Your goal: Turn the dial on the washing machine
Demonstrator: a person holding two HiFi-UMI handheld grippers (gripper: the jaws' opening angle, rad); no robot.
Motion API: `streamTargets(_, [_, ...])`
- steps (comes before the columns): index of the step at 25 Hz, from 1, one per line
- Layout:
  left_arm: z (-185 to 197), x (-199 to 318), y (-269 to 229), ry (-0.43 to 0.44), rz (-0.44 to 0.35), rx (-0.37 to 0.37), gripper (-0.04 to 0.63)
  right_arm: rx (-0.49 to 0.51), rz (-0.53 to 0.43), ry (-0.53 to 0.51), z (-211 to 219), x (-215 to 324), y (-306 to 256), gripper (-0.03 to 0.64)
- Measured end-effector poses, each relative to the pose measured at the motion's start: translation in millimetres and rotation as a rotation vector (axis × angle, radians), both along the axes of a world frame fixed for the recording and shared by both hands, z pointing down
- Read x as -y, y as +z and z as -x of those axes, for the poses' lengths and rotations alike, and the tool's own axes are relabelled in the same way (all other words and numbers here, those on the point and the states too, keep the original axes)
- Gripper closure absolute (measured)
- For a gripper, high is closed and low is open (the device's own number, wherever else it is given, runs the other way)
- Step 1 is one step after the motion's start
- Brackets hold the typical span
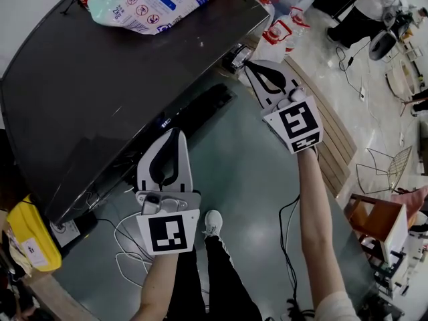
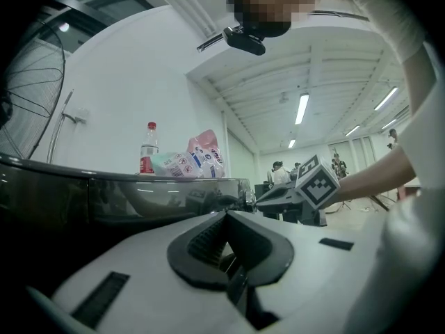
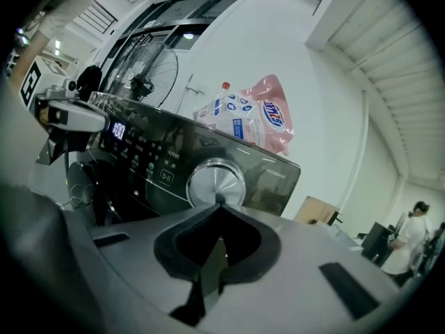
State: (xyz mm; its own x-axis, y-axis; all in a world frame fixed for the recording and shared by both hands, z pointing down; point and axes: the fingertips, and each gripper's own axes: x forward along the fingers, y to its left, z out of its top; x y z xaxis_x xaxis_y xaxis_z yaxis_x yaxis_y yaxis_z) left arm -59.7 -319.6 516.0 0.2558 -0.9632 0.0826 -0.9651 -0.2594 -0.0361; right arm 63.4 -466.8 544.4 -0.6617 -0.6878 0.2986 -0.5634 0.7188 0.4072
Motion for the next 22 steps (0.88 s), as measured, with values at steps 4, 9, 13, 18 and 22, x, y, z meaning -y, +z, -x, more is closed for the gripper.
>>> streamTargets(4, [1,-1,1,-0.002,0.0,0.0,0.597,0.025,0.003,0.022,0,0,0,0.614])
streamTargets(9, [0,-3,4,-0.002,0.007,0.004,0.597,0.018,0.008,0.021,1,-2,2,0.614])
streamTargets(13, [1,-4,5,-0.001,0.016,0.011,0.597,0.021,0.021,-0.011,9,-11,5,0.614])
streamTargets(18, [0,-6,2,0.001,0.007,0.008,0.597,0.022,0.015,-0.009,10,-13,4,0.614])
streamTargets(22, [0,-9,3,0.002,0.013,0.005,0.597,0.015,0.016,0.0,9,-12,5,0.614])
